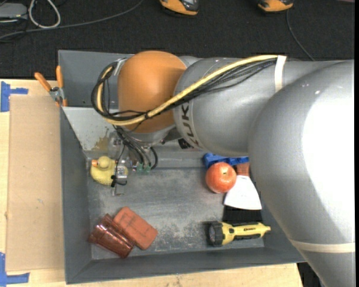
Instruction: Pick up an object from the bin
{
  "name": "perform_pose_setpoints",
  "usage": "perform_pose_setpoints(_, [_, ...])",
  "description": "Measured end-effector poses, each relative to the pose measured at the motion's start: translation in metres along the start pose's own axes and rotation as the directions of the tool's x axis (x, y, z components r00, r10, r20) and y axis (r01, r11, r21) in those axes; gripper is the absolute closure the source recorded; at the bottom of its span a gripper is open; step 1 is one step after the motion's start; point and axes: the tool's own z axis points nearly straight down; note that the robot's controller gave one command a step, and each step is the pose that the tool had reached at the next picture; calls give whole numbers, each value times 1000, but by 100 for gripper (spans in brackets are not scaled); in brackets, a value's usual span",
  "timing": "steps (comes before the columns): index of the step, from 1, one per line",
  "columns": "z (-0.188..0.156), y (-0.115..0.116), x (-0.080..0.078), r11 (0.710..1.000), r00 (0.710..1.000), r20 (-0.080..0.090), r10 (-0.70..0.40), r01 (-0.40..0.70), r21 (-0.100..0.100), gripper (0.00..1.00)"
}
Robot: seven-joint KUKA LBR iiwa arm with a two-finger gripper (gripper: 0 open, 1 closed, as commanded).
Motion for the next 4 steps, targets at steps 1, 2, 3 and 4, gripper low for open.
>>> perform_pose_setpoints(1, [0,0,0,1000,1000,0,0,0,0,0])
perform_pose_setpoints(2, [25,0,-9,996,996,3,-92,92,0,0])
perform_pose_setpoints(3, [23,0,3,990,990,5,-140,140,0,0])
perform_pose_setpoints(4, [69,-8,-12,976,975,28,-219,220,-6,0])
